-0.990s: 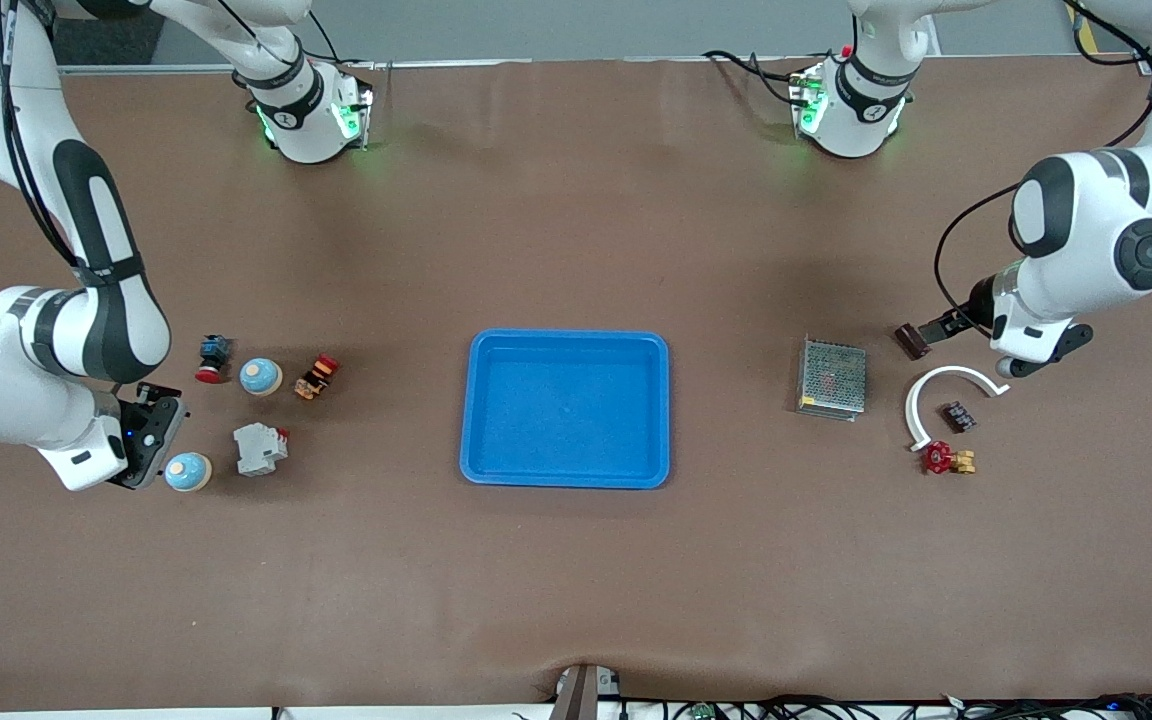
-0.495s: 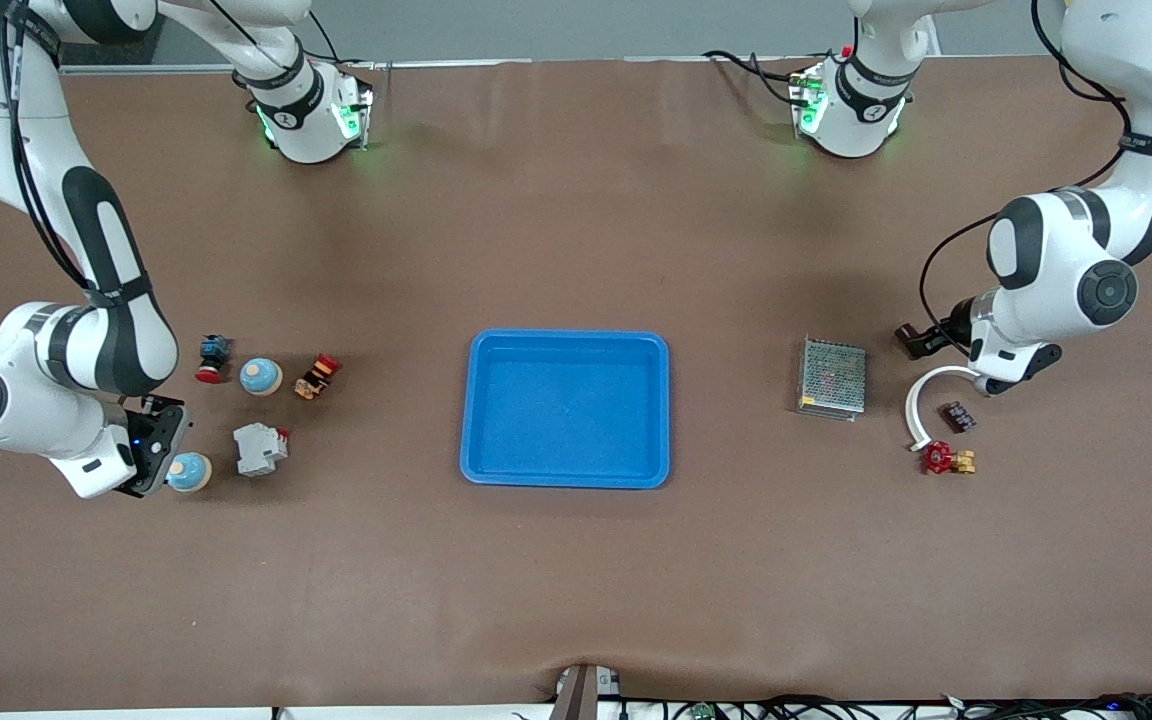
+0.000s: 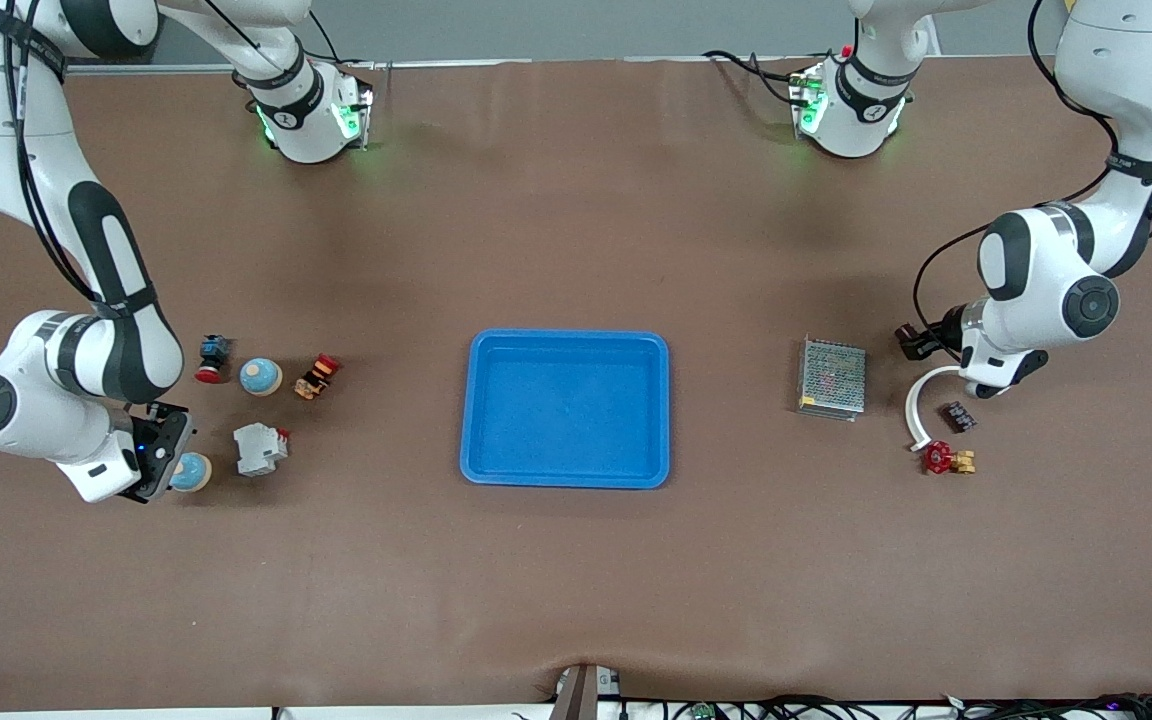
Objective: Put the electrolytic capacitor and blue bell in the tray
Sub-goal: 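Grasp the capacitor with the left gripper while the right gripper grips the bell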
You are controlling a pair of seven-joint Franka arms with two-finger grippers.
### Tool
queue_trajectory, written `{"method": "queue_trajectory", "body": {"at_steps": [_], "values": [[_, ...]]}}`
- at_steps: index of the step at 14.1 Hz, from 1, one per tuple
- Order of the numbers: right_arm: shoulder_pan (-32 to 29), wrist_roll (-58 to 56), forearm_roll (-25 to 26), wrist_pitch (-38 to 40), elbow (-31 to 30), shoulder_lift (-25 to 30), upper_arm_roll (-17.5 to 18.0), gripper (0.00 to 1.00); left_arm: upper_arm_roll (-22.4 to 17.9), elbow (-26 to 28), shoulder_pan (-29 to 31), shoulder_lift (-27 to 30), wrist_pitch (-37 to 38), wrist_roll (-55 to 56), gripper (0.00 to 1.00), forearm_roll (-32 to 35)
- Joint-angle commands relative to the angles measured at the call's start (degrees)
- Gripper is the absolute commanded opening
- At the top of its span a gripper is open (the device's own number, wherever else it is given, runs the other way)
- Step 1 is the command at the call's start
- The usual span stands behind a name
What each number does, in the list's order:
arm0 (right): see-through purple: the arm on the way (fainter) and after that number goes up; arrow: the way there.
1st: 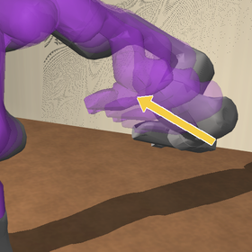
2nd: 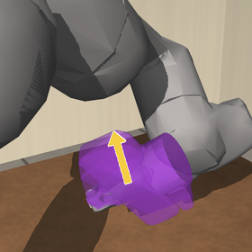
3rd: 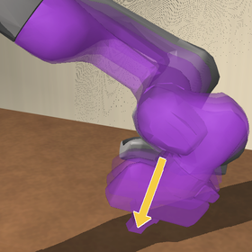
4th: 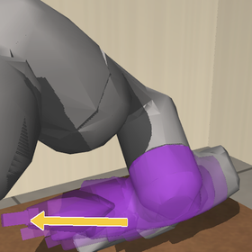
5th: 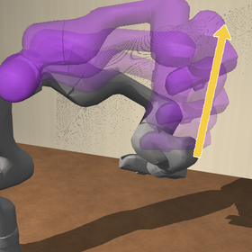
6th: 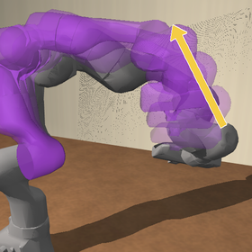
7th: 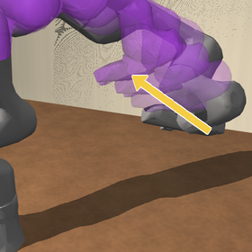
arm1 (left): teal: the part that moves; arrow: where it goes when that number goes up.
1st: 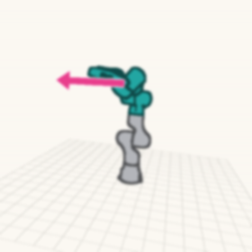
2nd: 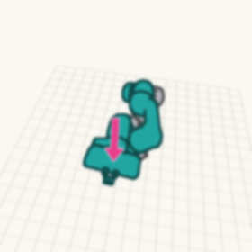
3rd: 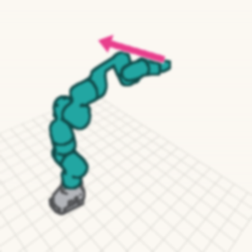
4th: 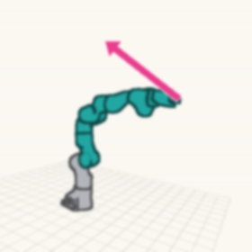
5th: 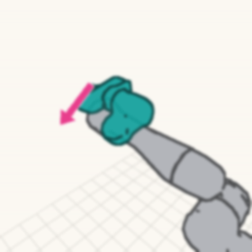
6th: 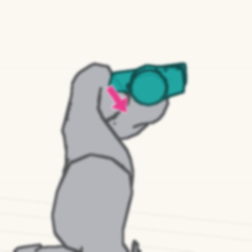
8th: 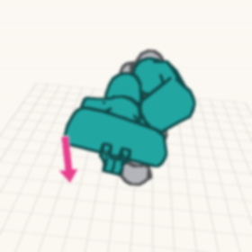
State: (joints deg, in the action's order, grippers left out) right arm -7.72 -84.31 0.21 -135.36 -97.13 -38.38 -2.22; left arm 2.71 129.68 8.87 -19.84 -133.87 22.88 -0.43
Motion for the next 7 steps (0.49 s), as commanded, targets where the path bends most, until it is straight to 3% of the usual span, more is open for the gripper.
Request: {"method": "queue_trajectory", "body": {"at_steps": [1, 2, 4, 5, 7], "values": [[-0.98, -1.56, -1.18, -1.49, 0.98, -1.52, 0.81, 1.0, 0.37, -0.22, 0.36, -0.89, -0.77, -0.2, 0.51, -1.32], [-0.98, -1.56, -1.35, -1.84, 0.98, -1.69, 0.81, 1.0, 0.37, -0.22, 0.36, -0.99, -0.77, -0.29, 0.45, -1.24], [-0.89, -1.56, -1.53, -3.07, 0.89, -2.22, 0.81, 1.0, 0.37, -0.22, 0.36, -0.99, -0.77, -0.29, 0.11, -1.24], [-0.98, -1.56, -1.53, -3.16, 0.89, -2.4, 0.81, 1.0, 0.45, -0.39, 0.27, -0.99, -0.77, -0.29, 0.0, -1.24], [-1.15, -1.74, -1.53, -4.82, 0.63, -3.01, 0.81, 1.0, 0.54, -0.74, 0.1, -0.55, -0.69, -0.2, 0.0, -1.24]]}}
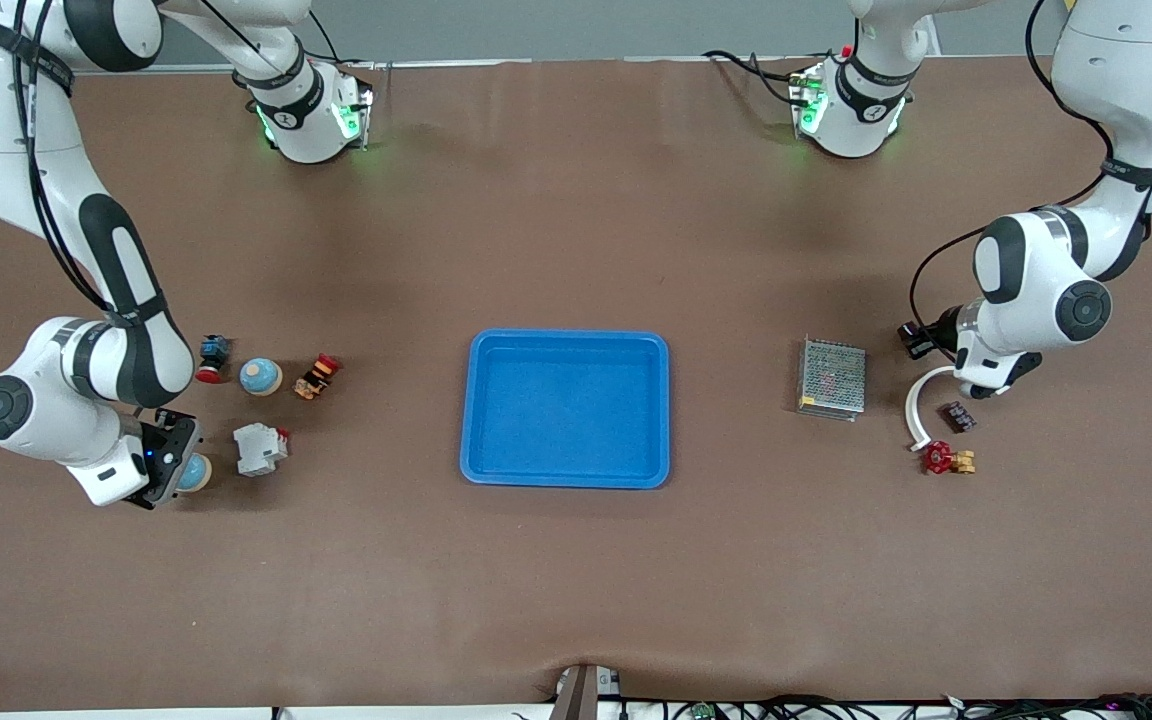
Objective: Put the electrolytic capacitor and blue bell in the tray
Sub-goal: 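Grasp the capacitor with the left gripper while the right gripper grips the bell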
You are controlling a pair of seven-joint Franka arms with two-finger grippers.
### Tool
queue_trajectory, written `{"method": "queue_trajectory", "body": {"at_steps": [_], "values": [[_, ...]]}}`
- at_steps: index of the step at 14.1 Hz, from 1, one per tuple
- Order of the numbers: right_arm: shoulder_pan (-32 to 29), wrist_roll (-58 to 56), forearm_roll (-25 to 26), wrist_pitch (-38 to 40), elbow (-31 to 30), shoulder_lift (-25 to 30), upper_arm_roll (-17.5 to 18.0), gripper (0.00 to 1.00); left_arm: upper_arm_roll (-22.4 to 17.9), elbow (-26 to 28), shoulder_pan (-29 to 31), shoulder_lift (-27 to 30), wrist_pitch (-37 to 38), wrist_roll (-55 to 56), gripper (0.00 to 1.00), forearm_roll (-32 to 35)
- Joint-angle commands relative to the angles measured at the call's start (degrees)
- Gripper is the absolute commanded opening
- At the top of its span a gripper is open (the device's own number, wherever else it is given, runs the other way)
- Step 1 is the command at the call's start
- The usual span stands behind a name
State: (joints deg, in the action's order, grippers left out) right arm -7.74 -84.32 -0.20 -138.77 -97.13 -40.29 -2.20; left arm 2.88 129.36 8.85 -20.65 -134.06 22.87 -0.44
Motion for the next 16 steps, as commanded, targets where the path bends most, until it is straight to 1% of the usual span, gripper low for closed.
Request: {"method": "queue_trajectory", "body": {"at_steps": [1, 4, 7, 12, 15, 16], "values": [[-1.22, -1.73, -1.12, -2.46, -0.07, -1.11, 0.88, 1.0, 0.46, -0.69, 0.03, 0.43, -0.42, -0.11, 0.0, -1.23], [-1.49, -2.61, -1.2, -3.34, -0.17, -1.37, 0.96, 1.0, 1.33, -2.09, -0.15, 0.96, 0.11, -0.02, 0.0, -1.23], [-1.84, -2.7, -1.38, -3.79, -0.34, -1.55, 1.23, 1.0, 3.53, -5.24, -0.23, 1.22, 2.12, 2.34, 0.0, -1.23], [-2.19, -3.31, -1.55, -4.23, -0.34, -1.72, 1.41, 1.0, 9.15, -12.72, -0.32, 1.05, 8.71, 9.81, 0.0, -1.15], [-2.19, -3.4, -2.17, -4.23, -0.43, -1.81, 1.41, 1.0, 12.4, -15.36, -0.76, 0.52, 9.87, 15.43, 0.0, -1.15], [-2.19, -3.4, -2.17, -4.23, -0.34, -1.9, 1.41, 0.93, 13.28, -15.8, -1.63, 0.52, 9.87, 17.62, 0.0, -1.15]]}}
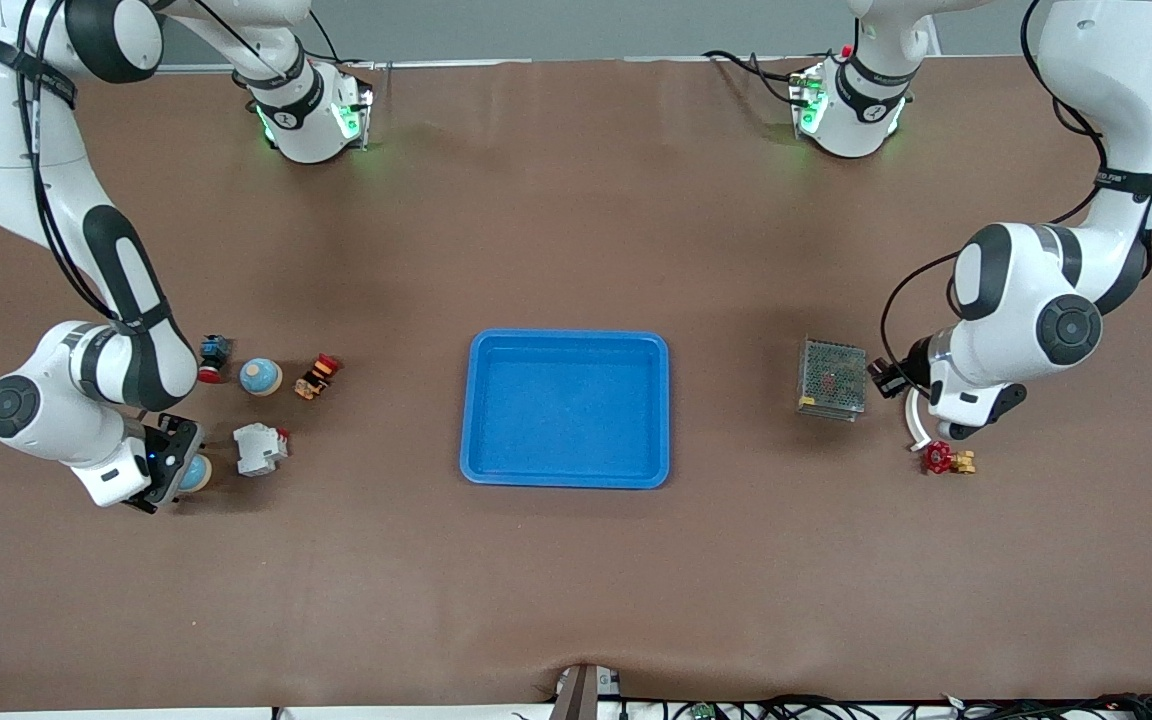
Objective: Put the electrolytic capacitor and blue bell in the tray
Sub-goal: 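Carry the capacitor to the tray while the right gripper lifts the bell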
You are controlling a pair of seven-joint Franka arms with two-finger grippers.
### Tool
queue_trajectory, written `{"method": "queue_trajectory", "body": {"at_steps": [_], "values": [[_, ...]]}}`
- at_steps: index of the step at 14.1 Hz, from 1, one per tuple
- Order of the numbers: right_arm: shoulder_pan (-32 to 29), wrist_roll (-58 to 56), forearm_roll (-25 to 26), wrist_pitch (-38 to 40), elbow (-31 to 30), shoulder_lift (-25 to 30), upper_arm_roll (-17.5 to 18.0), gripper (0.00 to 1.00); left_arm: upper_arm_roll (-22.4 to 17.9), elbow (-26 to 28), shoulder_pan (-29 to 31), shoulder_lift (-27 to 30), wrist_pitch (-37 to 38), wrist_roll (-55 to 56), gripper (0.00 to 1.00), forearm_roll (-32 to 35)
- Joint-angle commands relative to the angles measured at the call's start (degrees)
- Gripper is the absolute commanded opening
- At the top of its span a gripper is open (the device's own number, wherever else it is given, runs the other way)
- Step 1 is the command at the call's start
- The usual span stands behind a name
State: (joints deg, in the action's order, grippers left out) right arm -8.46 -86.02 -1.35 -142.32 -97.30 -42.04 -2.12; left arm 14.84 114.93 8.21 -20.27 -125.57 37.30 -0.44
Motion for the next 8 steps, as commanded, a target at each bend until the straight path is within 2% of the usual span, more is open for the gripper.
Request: {"method": "queue_trajectory", "body": {"at_steps": [1, 3, 7, 8], "values": [[-1.47, -1.61, -1.11, -0.68, -0.17, -0.15, 1.33, 0.83, 1.33, -2.07, -2.22, -0.03, 1.38, 5.39, 0.0, -1.05], [-1.47, -1.61, -1.11, -0.68, -0.17, -0.15, 1.33, 0.66, 1.42, -3.48, -4.34, -0.56, 1.38, 9.09, 0.0, -1.05], [-1.47, -1.52, -1.29, -0.06, -0.17, -0.06, 1.33, 0.43, 1.42, -6.9, -9.08, -2.31, 1.46, 17.35, 0.0, -1.05], [-1.47, -1.26, -1.38, 0.11, -0.09, 0.02, 1.33, 0.43, 1.42, -7.7, -10.05, -2.84, 1.47, 19.37, 0.0, -1.05]]}}
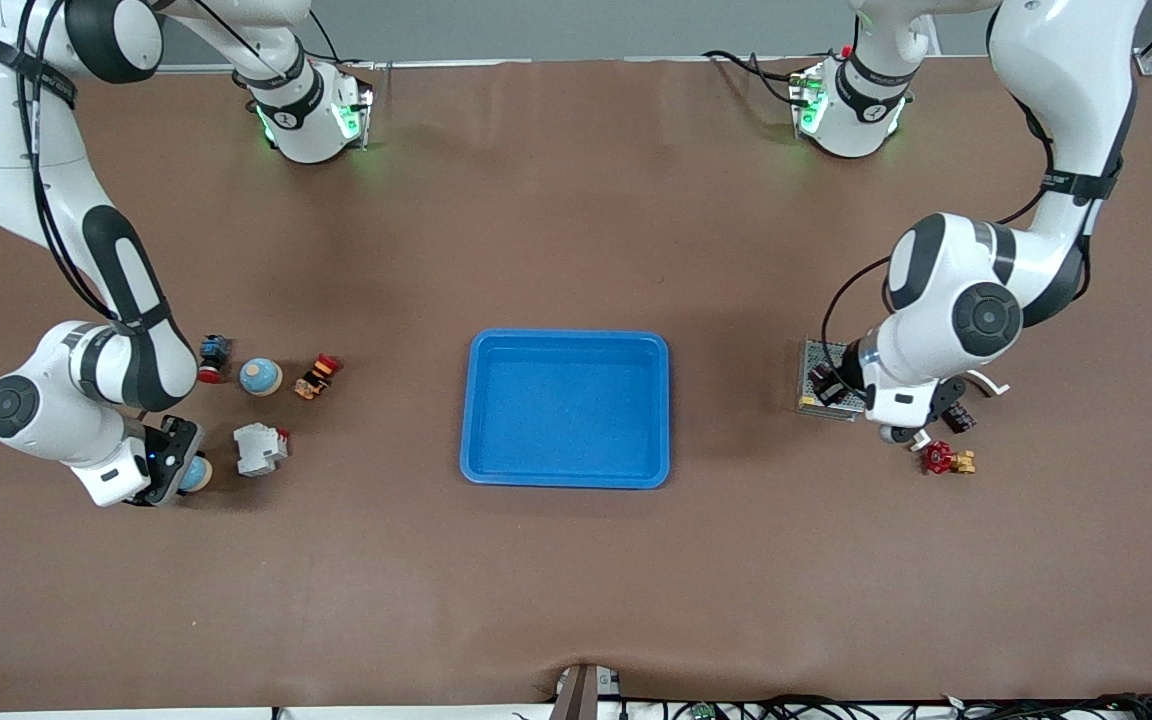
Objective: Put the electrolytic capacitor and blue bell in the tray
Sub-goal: 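Carry the capacitor to the tray while the right gripper lifts the bell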
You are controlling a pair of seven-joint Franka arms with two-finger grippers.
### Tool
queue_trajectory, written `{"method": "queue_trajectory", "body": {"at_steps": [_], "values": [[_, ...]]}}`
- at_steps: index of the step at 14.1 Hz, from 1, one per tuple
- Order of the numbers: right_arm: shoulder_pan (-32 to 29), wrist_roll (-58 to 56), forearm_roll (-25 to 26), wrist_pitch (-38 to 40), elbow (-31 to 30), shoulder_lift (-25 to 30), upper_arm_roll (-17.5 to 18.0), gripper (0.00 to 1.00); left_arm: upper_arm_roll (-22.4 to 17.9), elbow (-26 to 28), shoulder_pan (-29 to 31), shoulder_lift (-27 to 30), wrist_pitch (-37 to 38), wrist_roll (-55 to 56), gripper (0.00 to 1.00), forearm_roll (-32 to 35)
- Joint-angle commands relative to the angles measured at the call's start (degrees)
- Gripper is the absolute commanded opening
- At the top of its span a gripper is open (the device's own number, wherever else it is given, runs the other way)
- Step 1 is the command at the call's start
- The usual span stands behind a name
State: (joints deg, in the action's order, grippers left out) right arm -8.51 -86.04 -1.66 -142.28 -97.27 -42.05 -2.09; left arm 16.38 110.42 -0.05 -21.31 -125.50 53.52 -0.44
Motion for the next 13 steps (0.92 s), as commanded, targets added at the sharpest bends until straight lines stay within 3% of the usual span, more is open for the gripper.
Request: {"method": "queue_trajectory", "body": {"at_steps": [1, 7, 13], "values": [[-1.33, -1.06, -1.15, 0.25, -0.11, 0.13, 1.3, 0.43, -0.12, -3.98, -2.75, -2.24, 1.31, 4.91, 0.0, -1.05], [-0.55, 2.45, -3.0, 11.39, 4.01, 2.14, 1.3, 0.43, -0.12, -11.44, -10.04, -8.21, 1.31, 17.47, 0.0, -1.05], [3.67, 20.78, -3.0, 26.59, 8.85, 9.52, 1.3, 0.44, -0.12, -20.23, -17.51, -14.98, 1.31, 29.34, 0.0, -1.14]]}}
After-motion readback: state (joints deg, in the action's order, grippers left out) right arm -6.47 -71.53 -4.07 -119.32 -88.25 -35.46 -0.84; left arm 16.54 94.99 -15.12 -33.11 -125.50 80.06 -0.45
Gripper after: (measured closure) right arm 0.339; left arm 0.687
